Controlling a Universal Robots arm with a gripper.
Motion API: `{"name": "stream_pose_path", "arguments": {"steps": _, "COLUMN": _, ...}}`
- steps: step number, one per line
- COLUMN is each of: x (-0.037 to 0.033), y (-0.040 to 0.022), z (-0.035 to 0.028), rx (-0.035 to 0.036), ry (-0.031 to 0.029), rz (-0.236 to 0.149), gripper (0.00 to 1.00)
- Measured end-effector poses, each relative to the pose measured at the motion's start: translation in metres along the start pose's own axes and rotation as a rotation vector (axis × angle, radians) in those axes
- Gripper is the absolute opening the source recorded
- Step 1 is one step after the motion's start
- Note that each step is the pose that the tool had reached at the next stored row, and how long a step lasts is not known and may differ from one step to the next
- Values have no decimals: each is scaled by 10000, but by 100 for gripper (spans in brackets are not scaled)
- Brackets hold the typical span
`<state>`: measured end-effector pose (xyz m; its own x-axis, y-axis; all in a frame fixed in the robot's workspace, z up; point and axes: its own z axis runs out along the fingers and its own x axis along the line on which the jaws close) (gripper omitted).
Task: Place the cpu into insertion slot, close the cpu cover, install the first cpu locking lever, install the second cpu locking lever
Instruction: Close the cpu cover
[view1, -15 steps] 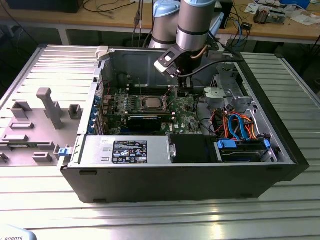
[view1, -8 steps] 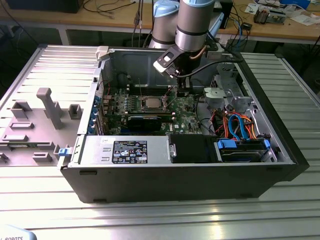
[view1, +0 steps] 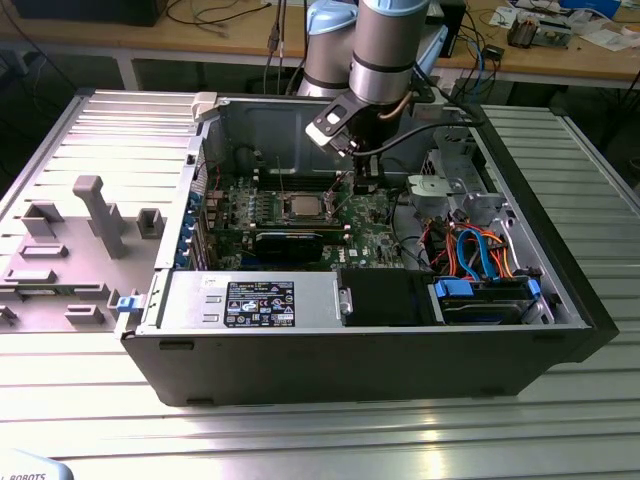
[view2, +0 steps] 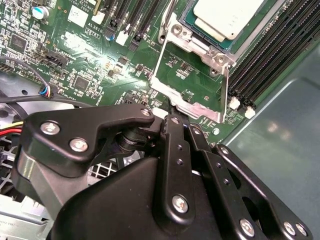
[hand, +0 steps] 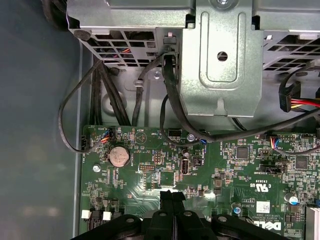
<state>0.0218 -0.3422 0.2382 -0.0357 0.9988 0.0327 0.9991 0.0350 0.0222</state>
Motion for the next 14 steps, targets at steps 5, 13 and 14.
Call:
{"name": "stream_pose_path", "arguments": {"steps": 5, "x": 0, "y": -7, "z": 8, "rx": 7, "ry": 2, "rz": -1, "gripper": 11}}
{"name": "stream_pose_path", "arguments": {"steps": 13, "x": -1, "y": -16, "z": 44, "rx": 52, "ry": 13, "rz": 2, "gripper": 11}}
{"name": "stream_pose_path", "arguments": {"steps": 14, "x": -1, "y": -16, "z": 45, "rx": 52, "ry": 14, "rz": 2, "gripper": 11}}
